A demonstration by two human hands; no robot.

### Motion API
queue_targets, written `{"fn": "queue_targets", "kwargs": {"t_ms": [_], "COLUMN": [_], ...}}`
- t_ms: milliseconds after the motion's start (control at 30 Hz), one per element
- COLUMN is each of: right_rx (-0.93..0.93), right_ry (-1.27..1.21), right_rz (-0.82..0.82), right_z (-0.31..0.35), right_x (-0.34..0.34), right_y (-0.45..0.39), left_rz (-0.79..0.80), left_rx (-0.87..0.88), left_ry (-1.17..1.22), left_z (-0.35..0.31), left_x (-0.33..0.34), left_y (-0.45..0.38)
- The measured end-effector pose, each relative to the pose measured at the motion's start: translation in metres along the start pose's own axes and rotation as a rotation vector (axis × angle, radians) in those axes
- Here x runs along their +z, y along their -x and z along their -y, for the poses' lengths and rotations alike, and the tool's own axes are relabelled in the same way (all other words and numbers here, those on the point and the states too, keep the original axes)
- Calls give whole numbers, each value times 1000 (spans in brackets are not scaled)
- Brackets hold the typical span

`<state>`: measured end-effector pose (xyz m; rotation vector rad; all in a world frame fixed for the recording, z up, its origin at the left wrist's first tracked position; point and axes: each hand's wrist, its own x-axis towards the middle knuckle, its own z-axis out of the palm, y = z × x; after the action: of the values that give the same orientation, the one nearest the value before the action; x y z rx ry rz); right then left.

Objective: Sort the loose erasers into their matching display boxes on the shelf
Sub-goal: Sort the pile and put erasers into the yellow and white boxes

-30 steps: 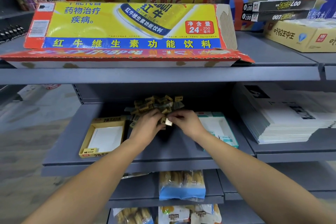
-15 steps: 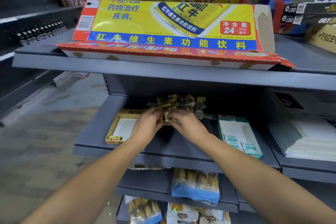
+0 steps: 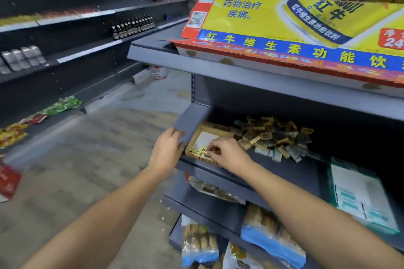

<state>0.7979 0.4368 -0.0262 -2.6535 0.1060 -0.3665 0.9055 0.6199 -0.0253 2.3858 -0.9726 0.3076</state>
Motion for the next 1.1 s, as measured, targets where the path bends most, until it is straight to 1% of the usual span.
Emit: {"fn": "queue_targets", "kwargs": {"t_ms": [133,367,467,633,767,867,967,1100], "right_rx": [14,67,72,58,53,58,124,230], "right_ry": [-8,-42,-41,-27,-32,-35,7,33], "right_rz": [24,49,97,112,120,32,-117,-208], "right_z": [6,3,3,2,0,-4,-22,-53], "right_x": [6,8,11,17,13,1,-16,-39], "right_y": [-4,-6,-5,-4,0,11,32,66], "left_rz": [-4,13,20,7,2,14,45,77], "left_rx": [-26,-25,-23,-2,60,115,195,313], "left_ry": [5,8,18,27,48,91,126,146], "left_z": [12,13,12,10,-4,-25,-54,-92], "left_x": [-2,4,5,6,9,20,39,65], "left_y": [8,12,12,11,3,-7,-16,-24]}}
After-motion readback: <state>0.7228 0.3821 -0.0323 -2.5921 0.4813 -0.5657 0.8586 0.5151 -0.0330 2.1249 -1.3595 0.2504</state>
